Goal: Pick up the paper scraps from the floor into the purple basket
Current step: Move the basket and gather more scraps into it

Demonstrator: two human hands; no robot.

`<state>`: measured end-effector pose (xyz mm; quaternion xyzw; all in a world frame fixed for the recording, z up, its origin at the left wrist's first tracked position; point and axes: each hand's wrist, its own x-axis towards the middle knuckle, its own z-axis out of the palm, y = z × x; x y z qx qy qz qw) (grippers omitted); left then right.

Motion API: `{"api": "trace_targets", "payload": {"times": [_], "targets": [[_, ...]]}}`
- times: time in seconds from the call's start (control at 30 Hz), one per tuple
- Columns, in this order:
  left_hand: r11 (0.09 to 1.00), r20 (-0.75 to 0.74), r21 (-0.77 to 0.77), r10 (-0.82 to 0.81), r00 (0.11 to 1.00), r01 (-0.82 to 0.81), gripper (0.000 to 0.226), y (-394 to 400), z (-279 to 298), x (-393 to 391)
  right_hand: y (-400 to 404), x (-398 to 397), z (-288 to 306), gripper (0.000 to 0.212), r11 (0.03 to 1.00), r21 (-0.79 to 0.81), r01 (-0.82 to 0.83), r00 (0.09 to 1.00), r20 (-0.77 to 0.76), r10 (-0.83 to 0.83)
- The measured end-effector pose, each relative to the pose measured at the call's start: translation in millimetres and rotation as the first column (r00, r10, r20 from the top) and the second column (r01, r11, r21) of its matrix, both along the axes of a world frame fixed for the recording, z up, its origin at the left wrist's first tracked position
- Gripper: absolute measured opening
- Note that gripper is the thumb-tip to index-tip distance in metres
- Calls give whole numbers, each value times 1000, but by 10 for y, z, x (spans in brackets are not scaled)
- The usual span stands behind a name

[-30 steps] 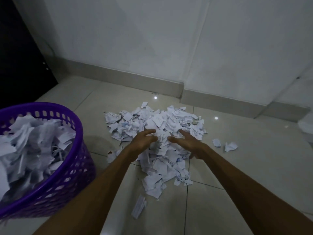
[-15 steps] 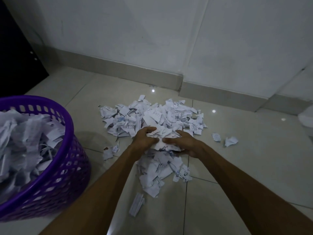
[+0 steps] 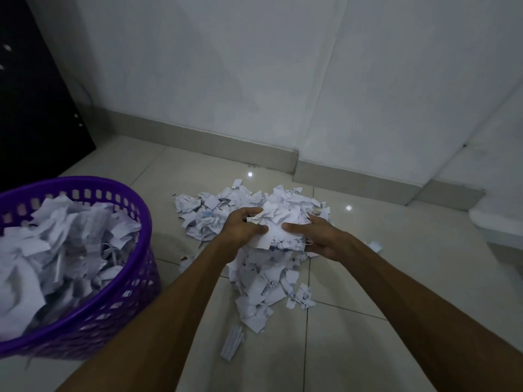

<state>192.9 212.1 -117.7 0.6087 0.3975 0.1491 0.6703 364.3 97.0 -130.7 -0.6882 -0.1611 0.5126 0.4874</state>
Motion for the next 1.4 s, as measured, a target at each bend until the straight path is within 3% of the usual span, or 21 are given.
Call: {"api": "trace_targets", "payload": {"times": [0.17,0.47,0.7,0.97,1.13,1.23,1.33,1.4], "targets": [[997,26,70,12,1000,-14,49,32,333,-207,51,-196,339,49,996,61,-62,997,44,59],[979,86,181,77,993,-92,47,185,852,-718,347,-619,870,79,977,172,-128,991,54,121],[958,173,160,210,962,-238,34,423,1222,-1260,776,-1153,1262,53,958,247,-147,989,33,143],[918,160,122,358,920,-378,34,702,1394,-2175,1253,-2036,1433,49,919,303,-251,967,30,254],[883,84,96,453,887,-460,29,852,1370,-2670,1418,-2572,1447,45,916,264,-302,952,41,303],[893,-28,158,431,902,-422,30,855,1322,-2882,1431,-2771,1433,47,920,171,-352,936,70,345],[909,-98,207,388,917,-362,26,834,1284,-3015,1385,-2855,1468,50,904,47,-424,896,170,411],[910,-119,220,381,917,-350,32,852,1246,-3064,1337,-2849,1547,63,899,-3,-438,869,256,424]]}}
